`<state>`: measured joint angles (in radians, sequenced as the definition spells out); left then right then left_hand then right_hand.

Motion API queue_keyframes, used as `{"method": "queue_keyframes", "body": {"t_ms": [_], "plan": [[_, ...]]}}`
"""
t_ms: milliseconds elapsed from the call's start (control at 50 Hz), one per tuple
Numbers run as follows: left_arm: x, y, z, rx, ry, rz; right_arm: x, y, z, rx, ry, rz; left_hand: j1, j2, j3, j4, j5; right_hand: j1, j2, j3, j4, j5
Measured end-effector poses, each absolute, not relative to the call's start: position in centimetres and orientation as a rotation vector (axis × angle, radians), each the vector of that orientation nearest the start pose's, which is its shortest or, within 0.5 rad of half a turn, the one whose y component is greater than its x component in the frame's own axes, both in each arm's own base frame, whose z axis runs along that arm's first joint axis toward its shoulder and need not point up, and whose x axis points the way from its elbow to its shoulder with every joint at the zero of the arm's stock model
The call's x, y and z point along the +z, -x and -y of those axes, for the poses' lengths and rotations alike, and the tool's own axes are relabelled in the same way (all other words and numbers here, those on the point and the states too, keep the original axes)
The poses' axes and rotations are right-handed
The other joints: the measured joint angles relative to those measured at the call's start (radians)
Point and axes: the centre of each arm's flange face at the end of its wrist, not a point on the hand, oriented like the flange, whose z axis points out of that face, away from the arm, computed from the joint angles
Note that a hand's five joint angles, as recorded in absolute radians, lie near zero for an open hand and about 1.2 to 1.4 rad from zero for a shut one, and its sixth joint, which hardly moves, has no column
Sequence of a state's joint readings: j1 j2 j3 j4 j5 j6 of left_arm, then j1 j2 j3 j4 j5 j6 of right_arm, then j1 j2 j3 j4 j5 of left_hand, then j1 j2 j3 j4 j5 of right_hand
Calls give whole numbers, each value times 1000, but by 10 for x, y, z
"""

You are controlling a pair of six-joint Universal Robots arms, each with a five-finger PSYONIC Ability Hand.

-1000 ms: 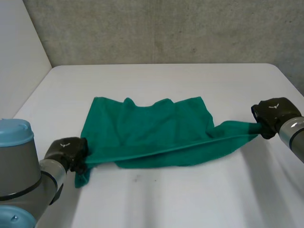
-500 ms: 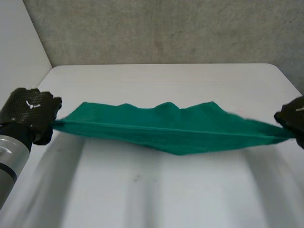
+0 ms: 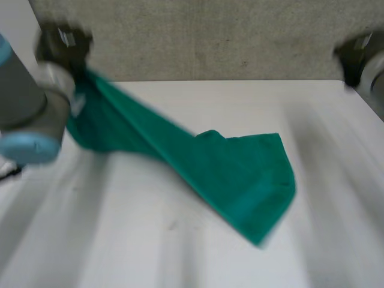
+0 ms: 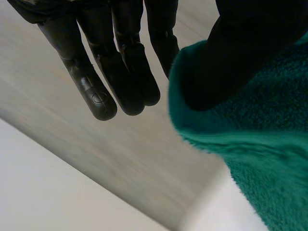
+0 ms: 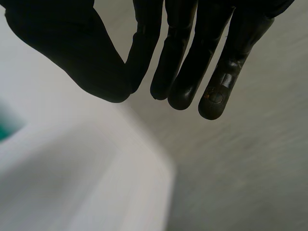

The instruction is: Fold the towel.

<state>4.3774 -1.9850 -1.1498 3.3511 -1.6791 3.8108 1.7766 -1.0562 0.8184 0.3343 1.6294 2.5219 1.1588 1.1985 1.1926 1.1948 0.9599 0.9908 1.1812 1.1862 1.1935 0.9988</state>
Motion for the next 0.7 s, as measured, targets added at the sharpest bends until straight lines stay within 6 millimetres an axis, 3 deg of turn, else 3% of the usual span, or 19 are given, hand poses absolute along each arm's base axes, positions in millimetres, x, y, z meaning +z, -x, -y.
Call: {"method": "queue_keyframes", "body": {"t_ms": [20,40,60,80,100,120,160,240,300,320,380,420,440,520,540,640,700], "plan": [[339,255,359,-2250,-697,-1532,335,-207,379,-2363,909,-2343,0,0,0,0,0,0,0,0,0,0],[355,256,358,-2298,-661,-1474,360,-208,381,-2476,794,-2228,0,0,0,0,0,0,0,0,0,0],[366,257,357,-2329,-639,-1437,369,-208,380,-2511,754,-2185,0,0,0,0,0,0,0,0,0,0],[366,257,357,-2329,-639,-1437,369,-208,380,-2511,754,-2185,0,0,0,0,0,0,0,0,0,0],[384,259,352,-2380,-603,-1375,383,-209,376,-2551,693,-2117,0,0,0,0,0,-55,-78,-68,-72,-59],[389,260,348,-2399,-595,-1355,387,-210,370,-2544,676,-2098,0,0,0,0,0,-251,-322,-309,-315,-280],[388,262,341,-2405,-604,-1358,384,-214,362,-2500,683,-2110,0,0,0,0,0,-352,-446,-435,-441,-405],[368,264,328,-2369,-663,-1426,354,-226,341,-2337,750,-2192,0,0,0,0,0,-544,-674,-678,-682,-658],[339,263,316,-2302,-733,-1520,312,-238,314,-2134,814,-2282,0,1,0,0,0,-567,-704,-713,-718,-700],[339,263,316,-2302,-733,-1520,312,-238,314,-2134,814,-2282,0,1,0,0,0,-567,-704,-713,-718,-700],[318,261,310,-2250,-774,-1584,281,-243,288,-1978,797,-2321,0,1,0,0,0,-583,-708,-731,-741,-725],[312,260,309,-2232,-783,-1604,274,-244,281,-1936,785,-2325,0,1,0,0,0,-583,-708,-731,-741,-725],[309,259,309,-2219,-787,-1616,256,-249,262,-1817,768,-2321,0,1,1,0,0,-583,-708,-731,-741,-725],[312,255,309,-2219,-770,-1610,231,-262,227,-1596,764,-2282,0,1,1,0,0,-583,-707,-728,-737,-709],[312,255,309,-2219,-770,-1610,231,-262,227,-1596,764,-2282,0,1,1,0,0,-583,-707,-728,-737,-709],[346,254,295,-2302,-723,-1526,208,-286,184,-1300,682,-2208,0,1,0,0,0,-583,-708,-730,-739,-722],[360,256,285,-2345,-711,-1486,200,-294,178,-1238,632,-2194,0,1,0,0,0,-584,-708,-731,-741,-725]]}}
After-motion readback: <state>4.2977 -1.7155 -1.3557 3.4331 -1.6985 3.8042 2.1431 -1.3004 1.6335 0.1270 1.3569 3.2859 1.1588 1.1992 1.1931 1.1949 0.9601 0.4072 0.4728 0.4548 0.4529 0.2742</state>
